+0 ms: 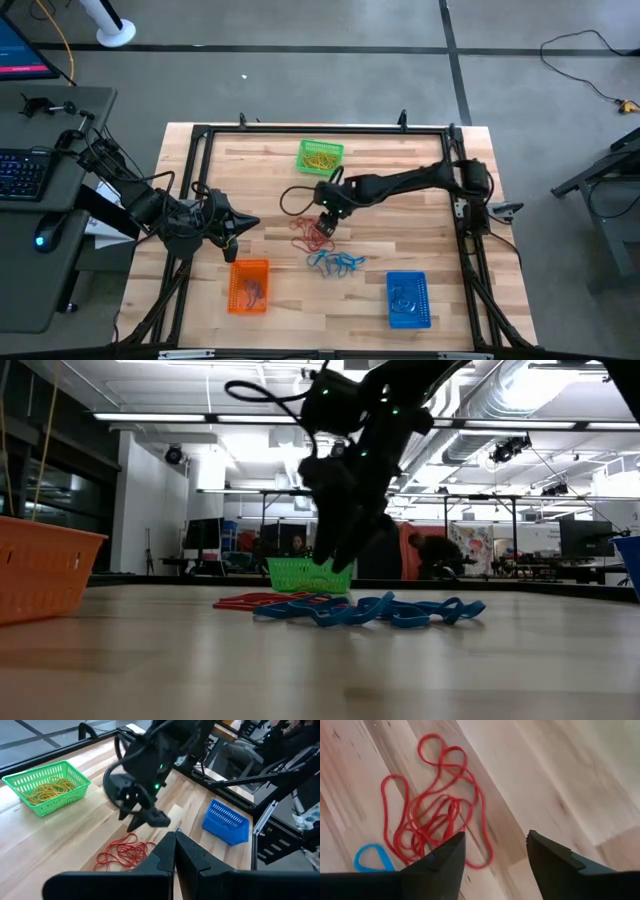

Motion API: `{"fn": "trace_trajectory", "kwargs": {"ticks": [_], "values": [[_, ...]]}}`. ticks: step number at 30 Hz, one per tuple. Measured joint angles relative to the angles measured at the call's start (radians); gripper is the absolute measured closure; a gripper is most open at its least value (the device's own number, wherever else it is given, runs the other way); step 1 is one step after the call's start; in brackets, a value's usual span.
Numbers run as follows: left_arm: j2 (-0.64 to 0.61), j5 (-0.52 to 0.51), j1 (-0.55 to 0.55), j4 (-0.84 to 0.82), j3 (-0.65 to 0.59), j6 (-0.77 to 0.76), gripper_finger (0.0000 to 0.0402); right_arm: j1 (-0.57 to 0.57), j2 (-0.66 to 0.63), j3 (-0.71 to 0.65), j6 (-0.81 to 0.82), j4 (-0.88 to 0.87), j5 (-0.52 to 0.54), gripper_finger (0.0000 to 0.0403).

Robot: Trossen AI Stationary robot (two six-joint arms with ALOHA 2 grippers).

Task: Sort rubber bands into baskets
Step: Put the red rubber band into the blue bin

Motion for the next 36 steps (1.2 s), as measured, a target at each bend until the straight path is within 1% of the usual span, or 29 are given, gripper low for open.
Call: {"fn": "trace_trajectory", "kwargs": {"ticks": [4, 8, 14, 23, 28, 29, 31, 32, 34, 35, 36], "values": [[0.0, 0.0, 0.0, 0.0, 0.0, -0.006, 0.0402, 0.018, 0.057, 0.039, -0.018, -0.05, -0.002, 0.0221], [0.0, 0.0, 0.0, 0.0, 0.0, -0.006, 0.0401, 0.034, 0.081, 0.053, -0.018, -0.068, 0.002, 0.0229], [0.0, 0.0, 0.0, -0.001, 0.0, -0.006, 0.0402, 0.054, 0.083, 0.051, -0.013, -0.071, 0.1, 0.0239], [0.0, 0.0, 0.0, -0.002, 0.0, -0.003, 0.0401, 0.069, 0.127, 0.052, 0.008, -0.045, 0.114, 0.026], [0.0, 0.0, 0.0, -0.003, 0.0, -0.003, 0.0402, 0.097, 0.159, 0.055, 0.013, -0.068, 0.178, 0.0266], [0.0, 0.0, 0.0, -0.003, 0.0, -0.003, 0.0402, 0.103, 0.164, 0.056, 0.013, -0.077, 0.195, 0.0271], [0.0, -0.001, 0.0, -0.002, 0.0, -0.003, 0.0402, 0.115, 0.171, 0.057, 0.015, -0.093, 0.224, 0.0296], [0.0, -0.002, 0.0, -0.002, 0.0, -0.003, 0.0401, 0.121, 0.171, 0.057, 0.016, -0.104, 0.235, 0.0315], [0.001, -0.016, 0.0, 0.01, 0.01, 0.0, 0.0401, 0.13, 0.172, 0.057, 0.013, -0.116, 0.243, 0.0366], [0.002, -0.02, 0.0, 0.03, 0.023, 0.021, 0.0401, 0.134, 0.171, 0.057, 0.009, -0.12, 0.243, 0.0383], [0.002, -0.022, 0.0, 0.048, 0.039, 0.056, 0.0401, 0.137, 0.167, 0.057, 0.006, -0.126, 0.246, 0.0391]]}}
